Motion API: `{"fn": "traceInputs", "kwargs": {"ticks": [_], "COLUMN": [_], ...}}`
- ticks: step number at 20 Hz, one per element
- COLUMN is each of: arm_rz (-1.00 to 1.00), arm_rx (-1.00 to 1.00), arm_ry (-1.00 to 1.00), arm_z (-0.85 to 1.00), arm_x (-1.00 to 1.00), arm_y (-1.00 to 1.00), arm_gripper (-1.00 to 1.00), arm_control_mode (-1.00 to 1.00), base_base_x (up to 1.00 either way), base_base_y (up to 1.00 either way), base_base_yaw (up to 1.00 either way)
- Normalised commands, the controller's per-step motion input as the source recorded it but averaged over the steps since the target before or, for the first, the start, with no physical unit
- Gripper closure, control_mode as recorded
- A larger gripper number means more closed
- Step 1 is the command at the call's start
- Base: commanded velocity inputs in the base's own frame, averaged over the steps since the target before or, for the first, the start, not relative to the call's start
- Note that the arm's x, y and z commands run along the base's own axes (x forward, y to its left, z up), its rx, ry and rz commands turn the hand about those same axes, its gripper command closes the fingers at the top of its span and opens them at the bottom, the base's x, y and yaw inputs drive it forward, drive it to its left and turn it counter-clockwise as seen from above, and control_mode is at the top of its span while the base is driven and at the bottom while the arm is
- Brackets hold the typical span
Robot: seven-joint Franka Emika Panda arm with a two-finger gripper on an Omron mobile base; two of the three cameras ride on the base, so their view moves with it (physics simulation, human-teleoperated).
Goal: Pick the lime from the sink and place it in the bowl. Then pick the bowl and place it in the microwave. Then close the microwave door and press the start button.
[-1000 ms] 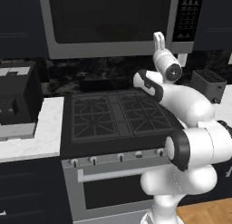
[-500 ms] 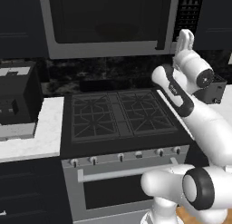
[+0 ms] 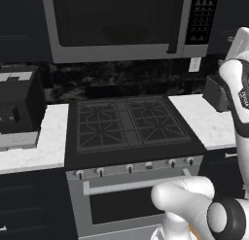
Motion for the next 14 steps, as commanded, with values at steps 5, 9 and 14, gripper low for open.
{"fn": "traceInputs", "kwargs": {"ticks": [5, 9, 14], "arm_rz": [0.18, 0.03, 0.02], "arm_rx": [0.01, 0.0, 0.0], "arm_ry": [0.03, 0.05, -0.06], "arm_z": [-0.06, -0.09, 0.0], "arm_x": [0.42, 0.7, 0.53], "arm_y": [-0.2, 0.01, 0.0], "arm_gripper": [1.0, 1.0, 1.0], "arm_control_mode": [-1.0, -1.0, -1.0], "base_base_x": [0.0, 0.0, 0.0], "base_base_y": [0.0, 0.0, 0.0], "base_base_yaw": [0.0, 0.0, 0.0]}}
